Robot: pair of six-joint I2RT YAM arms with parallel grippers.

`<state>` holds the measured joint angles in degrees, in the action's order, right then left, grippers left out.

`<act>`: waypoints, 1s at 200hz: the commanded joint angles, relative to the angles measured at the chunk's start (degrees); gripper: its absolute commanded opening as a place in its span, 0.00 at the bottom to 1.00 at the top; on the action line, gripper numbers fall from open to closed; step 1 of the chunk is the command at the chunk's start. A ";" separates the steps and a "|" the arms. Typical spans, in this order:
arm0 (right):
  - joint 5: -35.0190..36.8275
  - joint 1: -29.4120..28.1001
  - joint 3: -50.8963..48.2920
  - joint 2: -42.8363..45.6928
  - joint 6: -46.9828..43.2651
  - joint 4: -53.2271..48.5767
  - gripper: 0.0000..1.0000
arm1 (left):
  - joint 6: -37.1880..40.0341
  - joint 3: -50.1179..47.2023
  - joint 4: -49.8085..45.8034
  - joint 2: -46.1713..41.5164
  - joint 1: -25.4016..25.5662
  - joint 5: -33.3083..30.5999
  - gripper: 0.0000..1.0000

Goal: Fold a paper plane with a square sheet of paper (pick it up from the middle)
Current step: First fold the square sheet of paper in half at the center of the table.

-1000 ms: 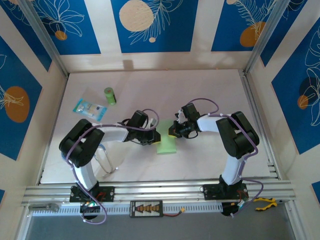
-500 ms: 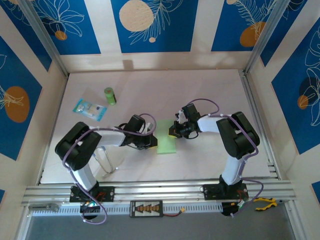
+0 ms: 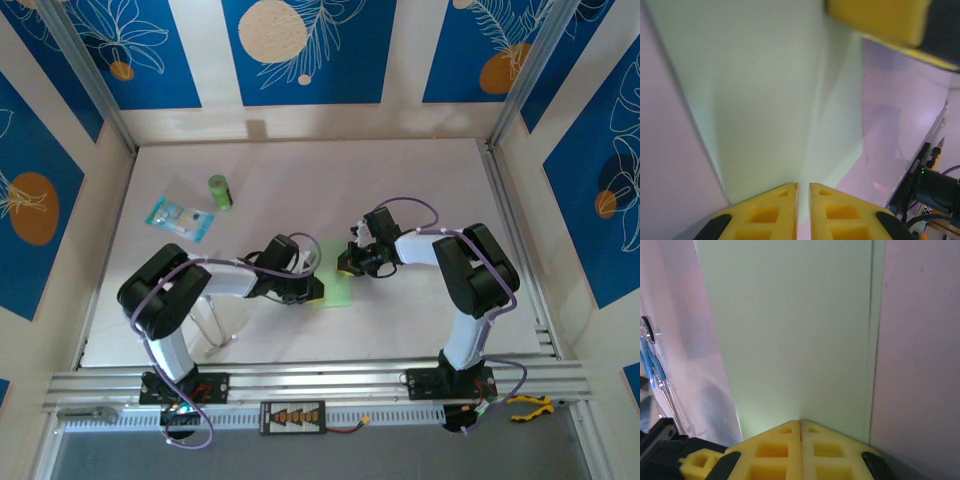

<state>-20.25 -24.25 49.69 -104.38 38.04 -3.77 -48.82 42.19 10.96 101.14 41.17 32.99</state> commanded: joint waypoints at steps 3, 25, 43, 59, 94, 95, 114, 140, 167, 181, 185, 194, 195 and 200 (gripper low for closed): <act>6.34 0.78 -3.55 -3.02 0.11 -8.76 0.00 | -0.07 -2.63 0.44 -0.08 0.71 1.69 0.13; 6.04 0.87 -3.46 -3.11 -0.07 -8.81 0.00 | 1.47 -4.56 -1.91 -1.86 0.93 1.98 0.13; 5.94 0.89 -3.13 -2.94 -0.32 -8.98 0.00 | 2.21 -6.34 -3.14 -4.10 1.20 2.30 0.13; 5.33 0.87 -2.68 -2.89 -1.02 -9.15 0.00 | 3.12 -7.29 -4.43 -6.62 1.85 2.69 0.13; 3.32 -0.31 1.09 -2.46 -5.81 -11.93 0.00 | 5.40 -6.29 -12.36 -15.14 1.78 -3.93 0.12; 3.22 -0.38 1.28 -2.43 -6.02 -12.04 0.00 | 5.40 -6.14 -12.58 -15.30 1.80 -4.09 0.12; 1.81 -1.89 5.65 -0.92 -9.79 -15.35 0.00 | 4.55 -3.81 -16.18 -19.55 0.63 -9.64 0.12; 1.81 -2.41 7.99 6.93 -8.90 -15.42 0.02 | 4.01 0.46 -17.81 -20.04 -3.70 -11.15 0.13; 6.39 0.76 3.56 16.51 -2.63 -15.03 0.11 | 4.28 7.03 -16.24 -14.41 -8.75 -6.03 0.14; 6.99 2.52 -0.85 21.71 0.30 -14.17 0.21 | 4.97 11.30 -16.29 -10.18 -10.08 -4.19 0.14; 7.12 2.74 -2.00 23.04 0.99 -14.02 0.25 | 5.19 12.39 -16.36 -8.85 -10.39 -3.78 0.14; 6.45 3.37 -4.39 25.57 2.34 -13.52 0.32 | 5.64 15.06 -16.73 -5.99 -11.10 -2.80 0.14; 6.32 3.44 -4.63 25.82 2.45 -13.44 0.32 | 5.65 15.39 -16.75 -5.71 -11.15 -2.65 0.14; 5.56 3.63 -5.69 26.65 3.13 -13.21 0.35 | 5.66 16.62 -16.52 -4.18 -11.40 -2.03 0.14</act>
<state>-14.81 -22.00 49.98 -81.73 35.92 -15.68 -44.64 53.34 -4.08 90.91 31.16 26.79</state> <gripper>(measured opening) 0.290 0.140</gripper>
